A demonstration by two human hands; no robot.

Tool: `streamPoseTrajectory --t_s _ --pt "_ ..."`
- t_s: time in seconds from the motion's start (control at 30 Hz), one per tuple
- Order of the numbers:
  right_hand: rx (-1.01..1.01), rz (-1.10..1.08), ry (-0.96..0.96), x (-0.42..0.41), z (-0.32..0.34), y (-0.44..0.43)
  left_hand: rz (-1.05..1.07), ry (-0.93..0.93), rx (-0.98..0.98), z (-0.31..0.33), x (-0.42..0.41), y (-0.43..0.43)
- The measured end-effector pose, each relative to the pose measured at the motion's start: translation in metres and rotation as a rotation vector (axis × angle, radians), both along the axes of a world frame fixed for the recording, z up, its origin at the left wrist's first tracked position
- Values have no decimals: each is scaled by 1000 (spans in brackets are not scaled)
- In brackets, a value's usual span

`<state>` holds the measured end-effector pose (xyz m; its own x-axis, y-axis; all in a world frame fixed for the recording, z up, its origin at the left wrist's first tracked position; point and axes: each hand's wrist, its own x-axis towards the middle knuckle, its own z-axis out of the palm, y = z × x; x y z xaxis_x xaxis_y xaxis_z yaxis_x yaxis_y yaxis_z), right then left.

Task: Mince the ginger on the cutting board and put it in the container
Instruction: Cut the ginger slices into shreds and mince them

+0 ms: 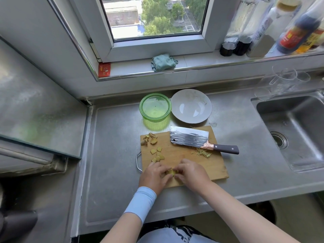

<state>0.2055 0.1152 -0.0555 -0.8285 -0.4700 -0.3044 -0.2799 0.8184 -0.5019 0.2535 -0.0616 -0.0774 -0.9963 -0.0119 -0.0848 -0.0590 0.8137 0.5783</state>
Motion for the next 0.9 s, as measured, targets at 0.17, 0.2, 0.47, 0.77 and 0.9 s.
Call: streamPoseTrajectory --t_s 0.17,0.2,0.47,0.77,0.9 --pt "-14 -14 39 4 -2 0 31 61 10 -1 -2 3" --pt "-15 -13 46 5 -2 0 28 57 7 -2 -2 3" --pt "70 37 65 -2 7 -2 -45 26 25 5 -1 -1" --pt "95 60 86 -54 19 -63 241 -41 7 17 -43 -51" --pt "135 160 48 -67 20 -76 27 -83 -118 7 -55 -58"
